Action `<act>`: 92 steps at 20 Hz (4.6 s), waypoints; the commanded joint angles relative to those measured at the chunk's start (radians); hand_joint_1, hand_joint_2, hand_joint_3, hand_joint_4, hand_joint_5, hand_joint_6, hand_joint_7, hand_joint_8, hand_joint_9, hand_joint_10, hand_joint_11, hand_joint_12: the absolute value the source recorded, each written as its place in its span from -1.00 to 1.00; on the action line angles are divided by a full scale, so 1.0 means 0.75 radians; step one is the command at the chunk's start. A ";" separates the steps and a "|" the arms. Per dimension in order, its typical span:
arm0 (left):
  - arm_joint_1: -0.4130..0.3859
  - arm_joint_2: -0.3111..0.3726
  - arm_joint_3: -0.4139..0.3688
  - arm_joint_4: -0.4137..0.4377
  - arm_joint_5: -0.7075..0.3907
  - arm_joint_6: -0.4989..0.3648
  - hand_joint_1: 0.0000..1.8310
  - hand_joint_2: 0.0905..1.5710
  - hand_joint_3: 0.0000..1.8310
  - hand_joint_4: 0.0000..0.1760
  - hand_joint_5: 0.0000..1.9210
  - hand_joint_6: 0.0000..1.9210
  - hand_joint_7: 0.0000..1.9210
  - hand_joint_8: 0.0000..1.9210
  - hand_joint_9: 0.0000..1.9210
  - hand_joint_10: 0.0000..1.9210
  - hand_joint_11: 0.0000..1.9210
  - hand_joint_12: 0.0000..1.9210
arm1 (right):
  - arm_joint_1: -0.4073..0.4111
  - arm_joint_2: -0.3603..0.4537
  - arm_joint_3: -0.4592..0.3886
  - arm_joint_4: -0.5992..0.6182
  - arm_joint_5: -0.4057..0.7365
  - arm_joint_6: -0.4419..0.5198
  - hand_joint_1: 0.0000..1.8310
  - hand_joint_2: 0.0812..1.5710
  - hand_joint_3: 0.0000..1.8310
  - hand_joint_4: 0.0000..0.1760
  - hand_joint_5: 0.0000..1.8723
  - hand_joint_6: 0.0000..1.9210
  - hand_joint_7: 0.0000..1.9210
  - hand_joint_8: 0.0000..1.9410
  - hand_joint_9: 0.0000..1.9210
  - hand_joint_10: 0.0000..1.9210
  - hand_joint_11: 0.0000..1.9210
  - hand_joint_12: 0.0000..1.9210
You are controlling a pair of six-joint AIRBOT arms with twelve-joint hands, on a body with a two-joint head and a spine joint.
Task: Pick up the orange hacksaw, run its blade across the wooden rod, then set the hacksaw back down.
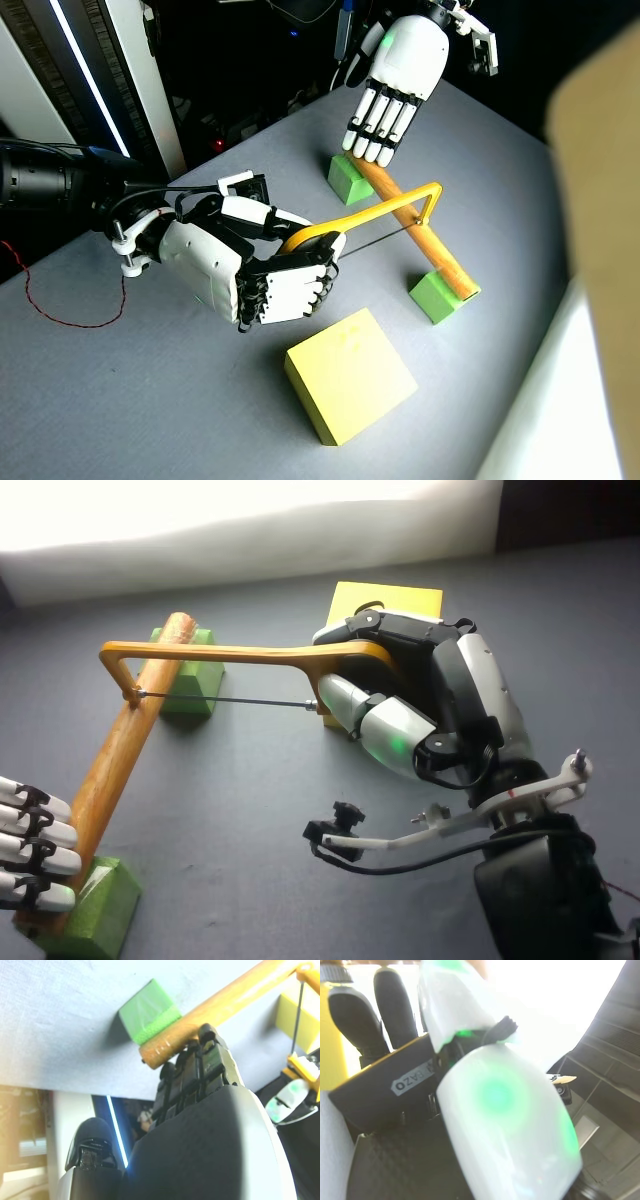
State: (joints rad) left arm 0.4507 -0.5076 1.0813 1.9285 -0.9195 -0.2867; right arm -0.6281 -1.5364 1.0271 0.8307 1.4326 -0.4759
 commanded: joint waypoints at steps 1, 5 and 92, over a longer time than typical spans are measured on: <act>-0.009 0.006 0.004 -0.045 0.014 -0.002 -0.96 0.61 -1.00 -1.00 -0.95 -0.99 -0.98 -0.99 -0.98 -0.99 -0.96 -0.98 | 0.004 -0.002 0.006 -0.114 0.125 0.017 0.38 0.41 -1.00 -1.00 -0.01 -0.10 0.04 0.23 -0.01 0.13 -0.12 0.52; -0.009 0.006 0.003 -0.045 0.014 -0.002 -0.95 0.62 -1.00 -1.00 -0.94 -1.00 -0.98 -1.00 -0.97 -1.00 -0.97 -0.97 | -0.011 -0.043 0.021 -0.085 0.142 0.017 0.38 0.39 -1.00 -1.00 0.04 -0.17 0.05 0.23 -0.02 0.12 -0.11 0.50; -0.015 -0.014 0.014 -0.046 0.024 -0.002 -1.00 0.63 -1.00 -1.00 -0.89 -0.99 -0.93 -1.00 -0.94 -1.00 -1.00 -0.78 | -0.386 0.123 -0.071 -0.523 0.116 0.198 0.39 0.39 -1.00 -1.00 0.02 -0.14 0.07 0.18 0.01 0.06 -0.09 0.43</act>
State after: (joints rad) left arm 0.4488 -0.5201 1.0885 1.9194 -0.9134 -0.2890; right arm -0.9234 -1.4487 0.9764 0.5152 1.4223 -0.3523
